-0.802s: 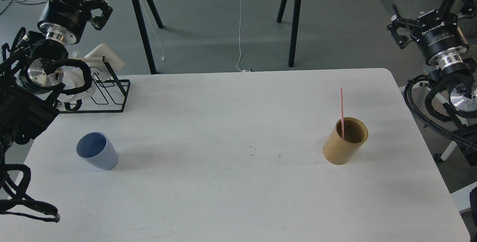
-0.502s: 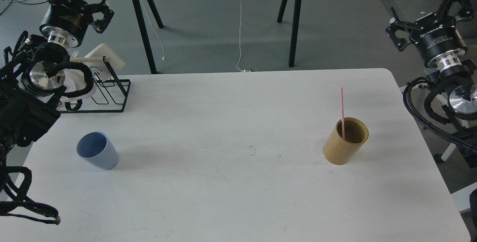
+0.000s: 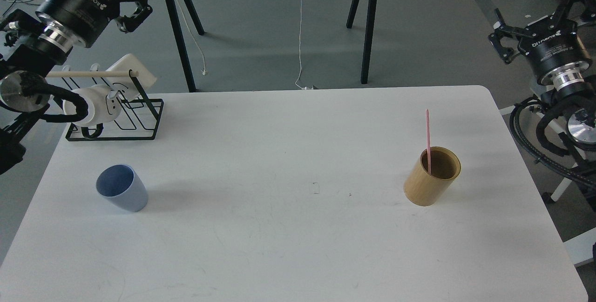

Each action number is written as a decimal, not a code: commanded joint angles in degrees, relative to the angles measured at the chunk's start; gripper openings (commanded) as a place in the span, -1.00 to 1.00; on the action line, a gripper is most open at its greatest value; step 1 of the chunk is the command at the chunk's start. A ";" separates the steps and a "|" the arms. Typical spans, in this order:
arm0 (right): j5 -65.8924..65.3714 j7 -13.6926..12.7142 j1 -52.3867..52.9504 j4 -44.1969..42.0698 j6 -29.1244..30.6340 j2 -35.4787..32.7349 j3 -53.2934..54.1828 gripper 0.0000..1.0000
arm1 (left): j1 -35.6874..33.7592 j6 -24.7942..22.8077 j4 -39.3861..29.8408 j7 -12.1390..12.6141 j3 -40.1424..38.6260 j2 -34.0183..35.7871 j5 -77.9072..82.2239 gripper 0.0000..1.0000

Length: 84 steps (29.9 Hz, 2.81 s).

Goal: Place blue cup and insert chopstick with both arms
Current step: 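Move the left gripper from rest down toward the blue cup, then grasp the blue cup from its side with the left gripper, then carry the blue cup toward the table center and set it down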

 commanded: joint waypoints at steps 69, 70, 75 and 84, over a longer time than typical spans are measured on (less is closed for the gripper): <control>0.09 1.30 -0.76 -0.20 0.00 -3.19 1.66 0.98 | 9.52 18.39 -22.06 -7.64 16.21 18.71 101.66 -0.95; 0.00 1.30 -0.67 -0.11 0.00 -3.19 1.66 0.98 | 7.06 16.01 -23.56 -7.02 16.21 18.36 101.66 -0.95; 0.00 1.30 -0.06 0.06 0.00 -4.42 1.49 0.98 | -6.57 2.39 -26.03 -6.58 16.56 10.29 101.66 -0.95; 0.09 1.30 0.21 0.24 0.00 -8.73 1.49 0.98 | -10.29 0.03 -25.50 -1.21 17.53 -10.19 117.19 -0.94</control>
